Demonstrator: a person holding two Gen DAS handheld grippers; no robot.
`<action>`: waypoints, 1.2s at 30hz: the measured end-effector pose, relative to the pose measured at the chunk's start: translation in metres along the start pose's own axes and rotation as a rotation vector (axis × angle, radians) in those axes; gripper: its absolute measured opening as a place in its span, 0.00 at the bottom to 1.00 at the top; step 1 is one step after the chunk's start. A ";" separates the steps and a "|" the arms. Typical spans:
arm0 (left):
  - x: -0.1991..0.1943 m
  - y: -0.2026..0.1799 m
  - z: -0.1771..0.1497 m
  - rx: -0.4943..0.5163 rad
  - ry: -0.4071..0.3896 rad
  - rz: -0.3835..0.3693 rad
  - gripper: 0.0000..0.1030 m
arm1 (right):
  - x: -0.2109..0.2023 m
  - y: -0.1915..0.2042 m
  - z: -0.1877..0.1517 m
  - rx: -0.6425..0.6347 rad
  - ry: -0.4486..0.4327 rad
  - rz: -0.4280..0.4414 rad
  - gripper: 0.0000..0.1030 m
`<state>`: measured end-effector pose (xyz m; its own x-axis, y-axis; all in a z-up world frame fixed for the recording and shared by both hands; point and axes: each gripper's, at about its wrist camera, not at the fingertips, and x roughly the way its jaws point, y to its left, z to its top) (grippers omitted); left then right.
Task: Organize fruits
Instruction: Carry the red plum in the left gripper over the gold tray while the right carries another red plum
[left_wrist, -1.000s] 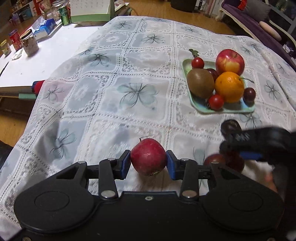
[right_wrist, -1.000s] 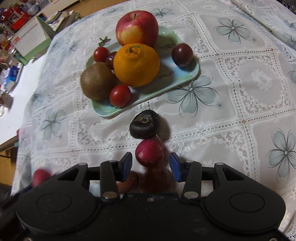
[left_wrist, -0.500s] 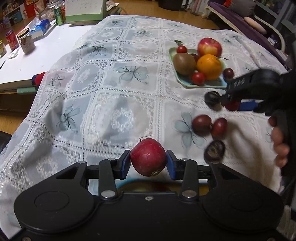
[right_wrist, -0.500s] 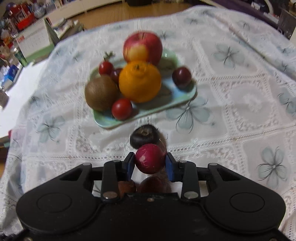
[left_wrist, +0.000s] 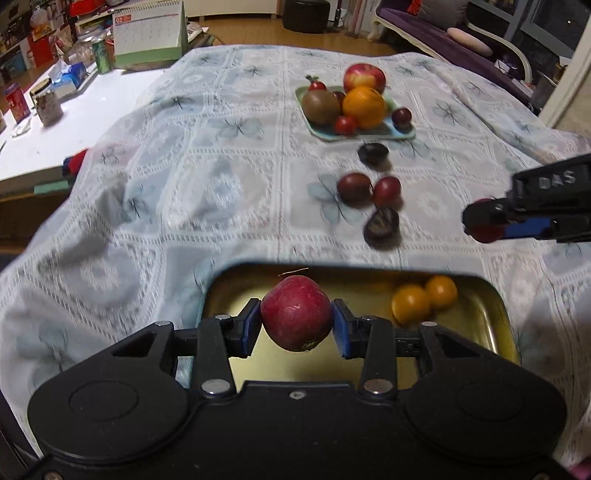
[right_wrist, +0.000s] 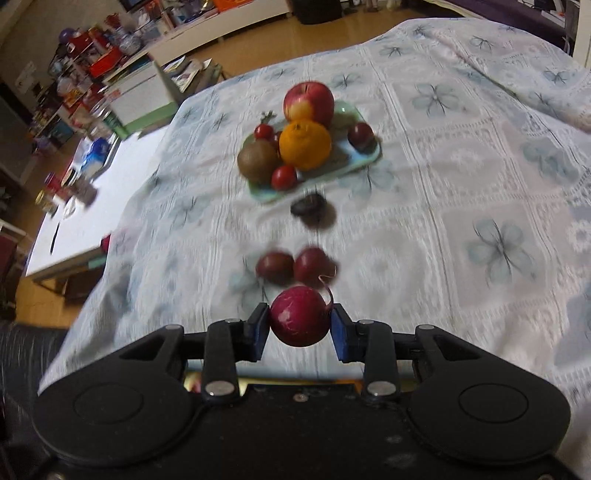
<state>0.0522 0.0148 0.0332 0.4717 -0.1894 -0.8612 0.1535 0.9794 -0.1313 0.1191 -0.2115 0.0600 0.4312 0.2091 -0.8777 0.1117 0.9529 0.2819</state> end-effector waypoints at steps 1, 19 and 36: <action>0.000 -0.001 -0.005 0.000 0.000 0.000 0.47 | -0.004 -0.004 -0.007 0.003 0.010 0.005 0.35; 0.011 -0.006 -0.052 -0.050 0.035 0.045 0.47 | -0.004 -0.034 -0.094 -0.037 0.166 -0.064 0.35; 0.018 -0.007 -0.052 -0.042 0.048 0.079 0.47 | 0.008 -0.038 -0.094 -0.036 0.154 -0.141 0.35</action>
<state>0.0141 0.0079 -0.0068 0.4388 -0.1090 -0.8920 0.0809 0.9934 -0.0816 0.0342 -0.2259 0.0059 0.2717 0.1015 -0.9570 0.1279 0.9818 0.1404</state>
